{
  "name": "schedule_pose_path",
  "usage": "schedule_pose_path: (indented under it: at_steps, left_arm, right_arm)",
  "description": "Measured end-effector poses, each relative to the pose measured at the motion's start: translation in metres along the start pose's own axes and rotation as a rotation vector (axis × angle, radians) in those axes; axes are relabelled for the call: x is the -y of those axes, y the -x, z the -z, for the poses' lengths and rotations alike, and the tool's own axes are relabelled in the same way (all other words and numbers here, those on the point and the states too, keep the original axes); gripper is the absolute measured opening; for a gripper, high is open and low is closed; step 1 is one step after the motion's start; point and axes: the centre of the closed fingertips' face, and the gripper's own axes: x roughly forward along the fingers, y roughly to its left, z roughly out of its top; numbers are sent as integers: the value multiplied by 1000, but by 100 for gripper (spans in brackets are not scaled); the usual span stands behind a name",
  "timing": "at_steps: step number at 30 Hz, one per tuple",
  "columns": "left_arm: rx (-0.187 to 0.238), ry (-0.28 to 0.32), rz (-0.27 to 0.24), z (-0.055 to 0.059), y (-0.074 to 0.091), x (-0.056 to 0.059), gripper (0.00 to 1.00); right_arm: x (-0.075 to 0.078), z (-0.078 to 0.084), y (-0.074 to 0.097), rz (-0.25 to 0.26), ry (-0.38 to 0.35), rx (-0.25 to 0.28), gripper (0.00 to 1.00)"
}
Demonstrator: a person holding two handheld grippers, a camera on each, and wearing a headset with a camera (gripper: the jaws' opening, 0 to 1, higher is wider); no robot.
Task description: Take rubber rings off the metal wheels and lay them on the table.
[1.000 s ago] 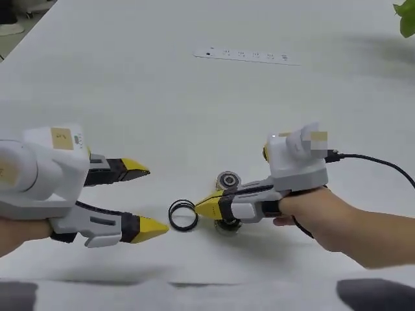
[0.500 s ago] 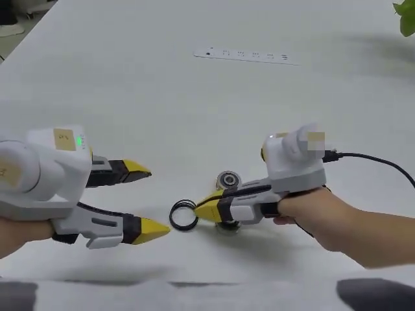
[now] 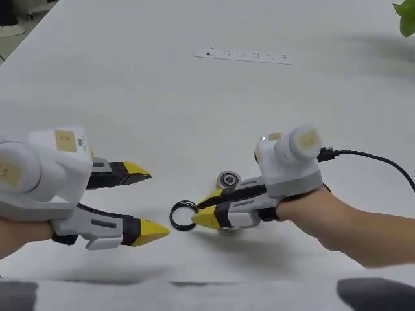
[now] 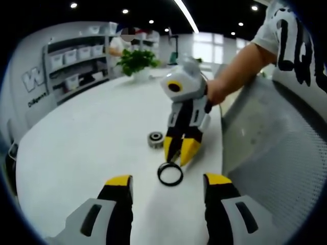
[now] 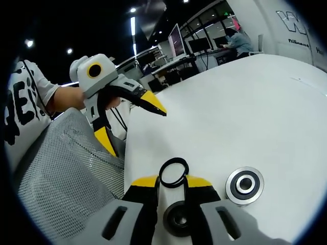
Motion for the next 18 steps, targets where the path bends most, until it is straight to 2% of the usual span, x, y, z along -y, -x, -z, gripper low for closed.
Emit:
schedule_pose_path:
  at_steps: [10,18]
  left_arm:
    - [-1,-4,2,-1,0,1,57]
    - [2,-8,-1,-4,1,2,57]
  right_arm:
    - [-2,3,1,16,87,-39,19]
    - [-6,-7,6,12,85,-10,20]
